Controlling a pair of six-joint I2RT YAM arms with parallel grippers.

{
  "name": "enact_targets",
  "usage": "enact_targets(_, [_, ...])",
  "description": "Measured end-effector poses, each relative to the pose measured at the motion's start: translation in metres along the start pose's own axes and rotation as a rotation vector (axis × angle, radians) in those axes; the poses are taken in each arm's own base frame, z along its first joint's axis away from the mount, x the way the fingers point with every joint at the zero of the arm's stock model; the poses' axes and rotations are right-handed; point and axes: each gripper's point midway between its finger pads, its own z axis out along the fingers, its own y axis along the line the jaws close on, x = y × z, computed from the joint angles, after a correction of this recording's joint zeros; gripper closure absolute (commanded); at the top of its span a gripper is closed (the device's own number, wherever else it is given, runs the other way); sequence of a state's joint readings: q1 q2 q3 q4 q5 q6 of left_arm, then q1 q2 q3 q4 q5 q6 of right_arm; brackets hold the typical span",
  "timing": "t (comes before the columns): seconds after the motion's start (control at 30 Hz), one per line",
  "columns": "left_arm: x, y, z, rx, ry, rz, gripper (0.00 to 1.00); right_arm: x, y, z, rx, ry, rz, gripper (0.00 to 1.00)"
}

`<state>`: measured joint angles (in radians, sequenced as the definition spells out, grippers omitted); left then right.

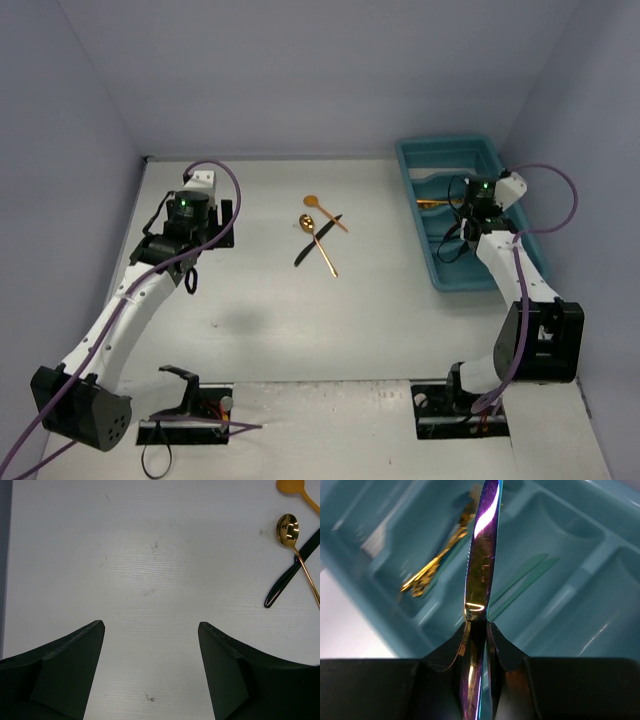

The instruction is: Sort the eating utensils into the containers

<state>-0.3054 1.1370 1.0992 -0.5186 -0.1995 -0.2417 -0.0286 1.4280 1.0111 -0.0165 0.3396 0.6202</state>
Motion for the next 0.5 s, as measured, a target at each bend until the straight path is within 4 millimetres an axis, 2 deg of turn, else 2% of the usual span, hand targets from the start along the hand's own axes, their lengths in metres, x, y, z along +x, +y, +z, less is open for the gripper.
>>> enact_targets(0.17, [0.0, 0.0, 0.0, 0.0, 0.0, 0.0, 0.27, 0.025, -0.024, 0.036, 0.093, 0.077, 0.048, 1.0])
enact_targets(0.33, [0.0, 0.0, 0.0, 0.001, 0.0, 0.0, 0.27, 0.053, -0.03, 0.058, 0.129, 0.146, 0.076, 0.97])
enact_targets(0.37, [0.0, 0.0, 0.0, 0.001, 0.0, 0.0, 0.27, 0.056, -0.029, 0.061, 0.13, 0.152, 0.082, 0.93])
enact_targets(0.5, [0.0, -0.001, 0.0, 0.005, 0.001, 0.0, 0.27, 0.055, -0.023, 0.065, 0.12, 0.155, 0.104, 0.51])
